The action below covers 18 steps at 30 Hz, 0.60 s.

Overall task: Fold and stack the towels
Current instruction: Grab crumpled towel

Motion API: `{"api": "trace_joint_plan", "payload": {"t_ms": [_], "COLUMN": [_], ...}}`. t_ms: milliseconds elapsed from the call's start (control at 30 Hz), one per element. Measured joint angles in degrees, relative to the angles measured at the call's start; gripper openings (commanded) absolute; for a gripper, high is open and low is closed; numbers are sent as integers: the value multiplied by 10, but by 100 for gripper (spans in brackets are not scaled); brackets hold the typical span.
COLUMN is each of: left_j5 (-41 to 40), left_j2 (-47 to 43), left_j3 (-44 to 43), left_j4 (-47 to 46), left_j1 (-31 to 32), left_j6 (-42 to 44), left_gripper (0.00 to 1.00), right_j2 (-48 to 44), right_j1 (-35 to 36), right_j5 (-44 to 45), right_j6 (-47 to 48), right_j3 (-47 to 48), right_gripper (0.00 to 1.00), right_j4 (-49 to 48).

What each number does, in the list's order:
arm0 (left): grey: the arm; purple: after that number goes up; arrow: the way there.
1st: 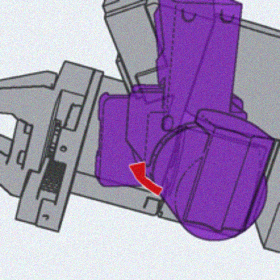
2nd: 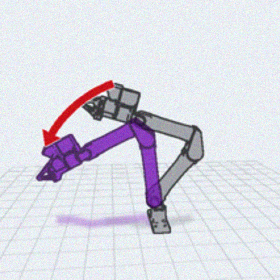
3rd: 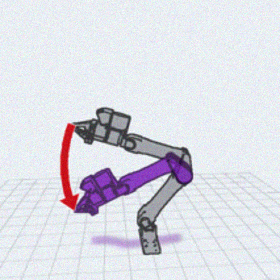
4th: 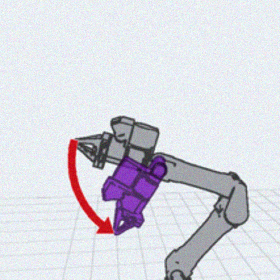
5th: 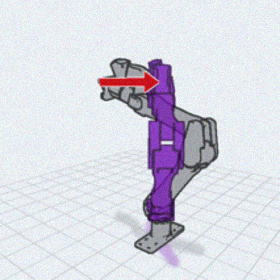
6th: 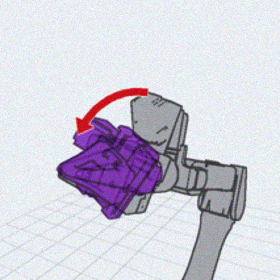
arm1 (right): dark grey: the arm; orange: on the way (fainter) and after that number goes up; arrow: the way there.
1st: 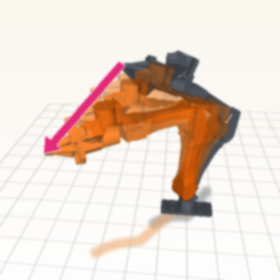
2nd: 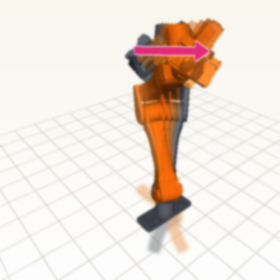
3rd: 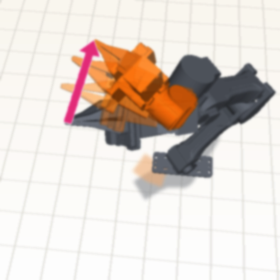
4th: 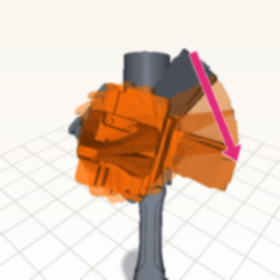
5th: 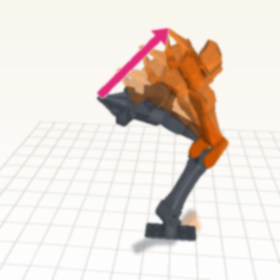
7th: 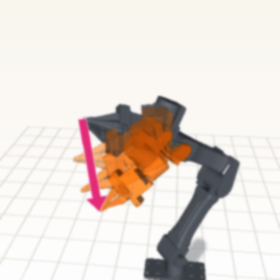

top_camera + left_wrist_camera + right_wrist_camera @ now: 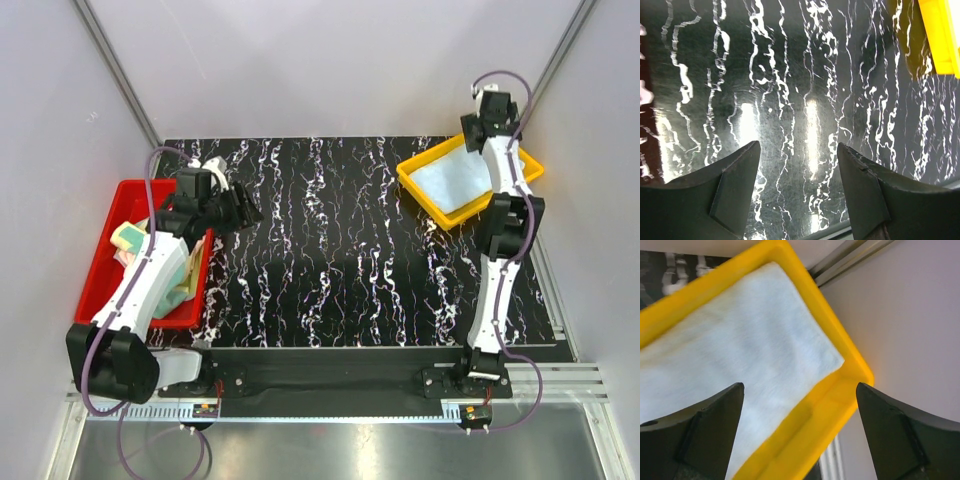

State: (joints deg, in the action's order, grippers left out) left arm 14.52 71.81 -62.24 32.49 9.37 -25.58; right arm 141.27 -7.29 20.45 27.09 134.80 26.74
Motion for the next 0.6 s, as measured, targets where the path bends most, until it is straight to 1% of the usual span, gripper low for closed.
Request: {"api": "trace_joint_plan", "payload": {"t_ms": [100,167,233,300,367,467,600], "left_j5": [-44,-90,-134,-177,-206,-240,-260], "left_j2": [-11,-11,-11,-7,1,33,87], "left_j3": [-25,-61,-90,-113,-116,-91,-43], "left_j4": [22,43,57,69,78,86,96], "left_j1": [-2,-11,-31,-68,-105,-181,-252], "left_j6": [-2,-4,-4,-4,-4,-4,-3], "left_gripper": [69,69,68,67,67,67,66], "right_j2": [-95,-169,-249,-334,-400,-469,-474], "right_j1": [49,102,161,220,256,272,268], "right_j5": [-4,-31,-82,-153,-215,-290,-347], "right_j6": [-71,-130,-190,-248,-294,-353,-407], "right_j3": [-48,-90,-151,-240,-318,-419,-482], "right_gripper": [100,100,100,100,100,100,100], "right_j4": [58,82,91,75,48,14,-14]}}
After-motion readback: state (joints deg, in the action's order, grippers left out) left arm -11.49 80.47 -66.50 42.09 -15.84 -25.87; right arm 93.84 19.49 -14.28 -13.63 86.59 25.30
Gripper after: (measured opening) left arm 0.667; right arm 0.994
